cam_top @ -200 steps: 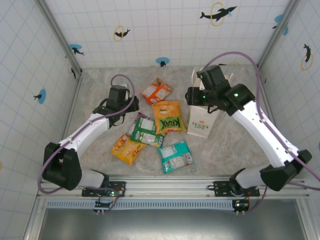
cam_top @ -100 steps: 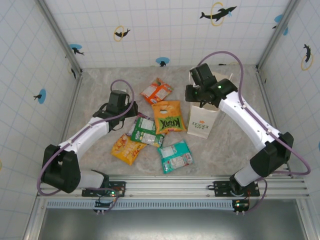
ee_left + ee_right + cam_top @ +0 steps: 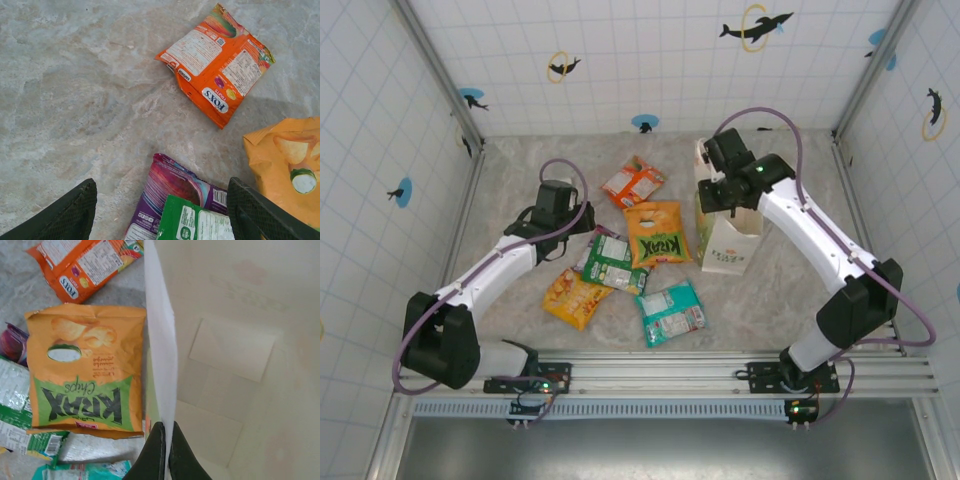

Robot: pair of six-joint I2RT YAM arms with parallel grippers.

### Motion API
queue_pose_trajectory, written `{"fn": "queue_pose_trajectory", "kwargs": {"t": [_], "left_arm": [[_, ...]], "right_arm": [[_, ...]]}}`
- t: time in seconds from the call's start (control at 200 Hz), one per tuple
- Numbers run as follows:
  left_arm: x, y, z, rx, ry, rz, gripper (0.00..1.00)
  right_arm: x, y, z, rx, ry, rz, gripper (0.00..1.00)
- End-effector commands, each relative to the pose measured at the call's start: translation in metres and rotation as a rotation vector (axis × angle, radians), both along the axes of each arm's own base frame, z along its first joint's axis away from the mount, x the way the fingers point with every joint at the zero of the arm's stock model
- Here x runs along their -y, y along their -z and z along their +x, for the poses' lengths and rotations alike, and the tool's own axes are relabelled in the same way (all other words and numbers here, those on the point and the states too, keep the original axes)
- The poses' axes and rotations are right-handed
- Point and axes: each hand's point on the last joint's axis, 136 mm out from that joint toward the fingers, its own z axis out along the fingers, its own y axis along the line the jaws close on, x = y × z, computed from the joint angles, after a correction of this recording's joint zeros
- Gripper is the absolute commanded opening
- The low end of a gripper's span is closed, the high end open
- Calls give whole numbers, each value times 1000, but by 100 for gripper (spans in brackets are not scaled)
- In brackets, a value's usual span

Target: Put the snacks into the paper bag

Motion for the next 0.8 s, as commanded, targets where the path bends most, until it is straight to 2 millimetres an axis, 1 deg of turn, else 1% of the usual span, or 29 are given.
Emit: {"fn": "queue_pose_trajectory", "kwargs": {"t": [0.0, 0.25, 0.475, 0.64, 0.796], "left_arm": [[10, -4, -3, 2, 54, -15, 69], [35, -6, -8, -38, 147, -117, 66], [47, -4, -12, -55, 172, -204, 64], [52, -3, -14, -61, 193, -231, 64], [66, -1, -21, -72, 255, -300, 64]], "right_arm": [[9, -3, -21, -61, -75, -41, 0], [17, -17, -22, -63, -64, -55, 0], [20, -23, -23, -45, -8, -13, 0], [24, -21, -31, -47, 6, -23, 0], [25, -16, -40, -50, -8, -43, 0]]}}
